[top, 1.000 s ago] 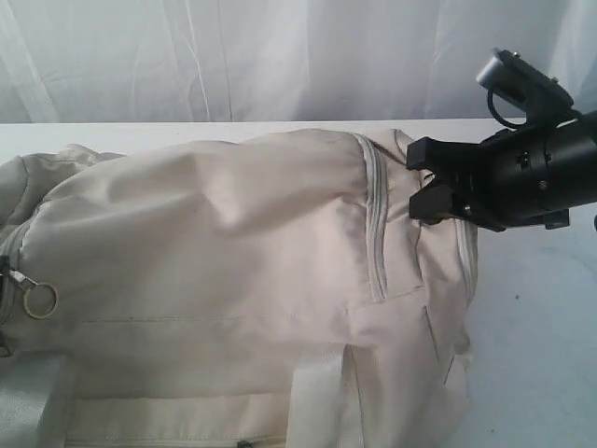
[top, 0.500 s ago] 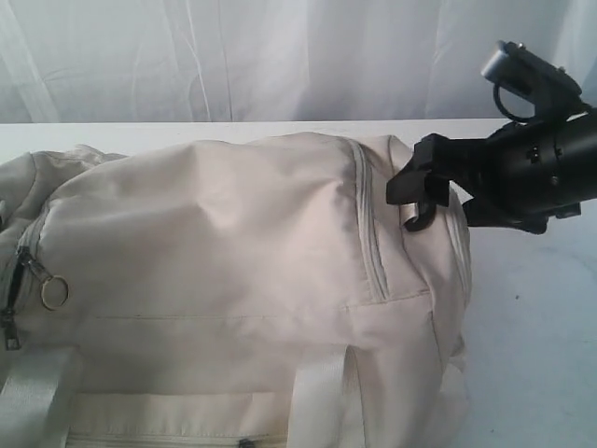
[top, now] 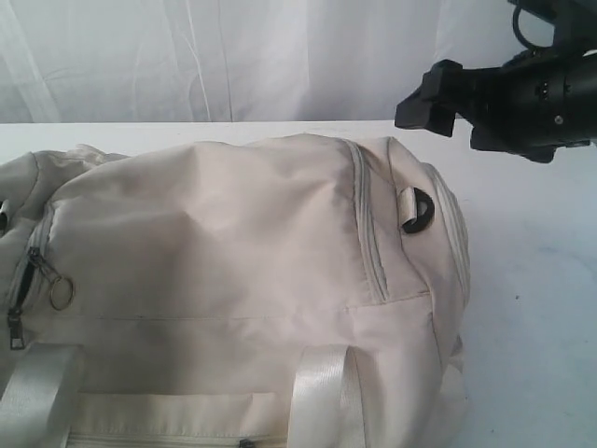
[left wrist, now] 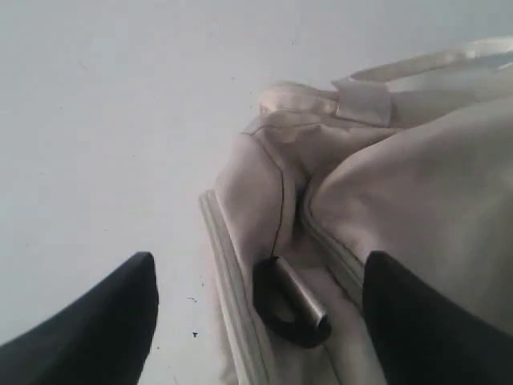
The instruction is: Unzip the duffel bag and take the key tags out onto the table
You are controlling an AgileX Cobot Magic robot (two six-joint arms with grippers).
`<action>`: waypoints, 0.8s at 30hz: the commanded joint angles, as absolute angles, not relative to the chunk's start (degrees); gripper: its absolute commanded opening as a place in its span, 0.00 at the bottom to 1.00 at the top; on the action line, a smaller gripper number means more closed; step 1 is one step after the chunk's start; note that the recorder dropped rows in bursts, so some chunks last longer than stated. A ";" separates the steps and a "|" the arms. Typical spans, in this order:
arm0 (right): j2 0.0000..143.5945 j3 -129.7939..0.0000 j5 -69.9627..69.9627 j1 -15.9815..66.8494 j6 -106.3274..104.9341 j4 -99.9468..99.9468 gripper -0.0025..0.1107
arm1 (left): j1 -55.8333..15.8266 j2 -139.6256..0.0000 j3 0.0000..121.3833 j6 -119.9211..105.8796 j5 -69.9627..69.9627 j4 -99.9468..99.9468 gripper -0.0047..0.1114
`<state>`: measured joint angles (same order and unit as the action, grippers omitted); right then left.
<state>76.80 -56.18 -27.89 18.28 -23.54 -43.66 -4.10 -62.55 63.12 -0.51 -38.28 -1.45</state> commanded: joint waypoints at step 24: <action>83.61 -56.53 -26.85 20.44 -24.30 -48.33 0.02 | -4.00 -77.26 63.30 0.46 -37.74 -0.38 0.04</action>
<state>85.10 -56.18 -28.02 20.51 -23.54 -48.69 -4.07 -77.40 63.12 0.00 -36.51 -2.67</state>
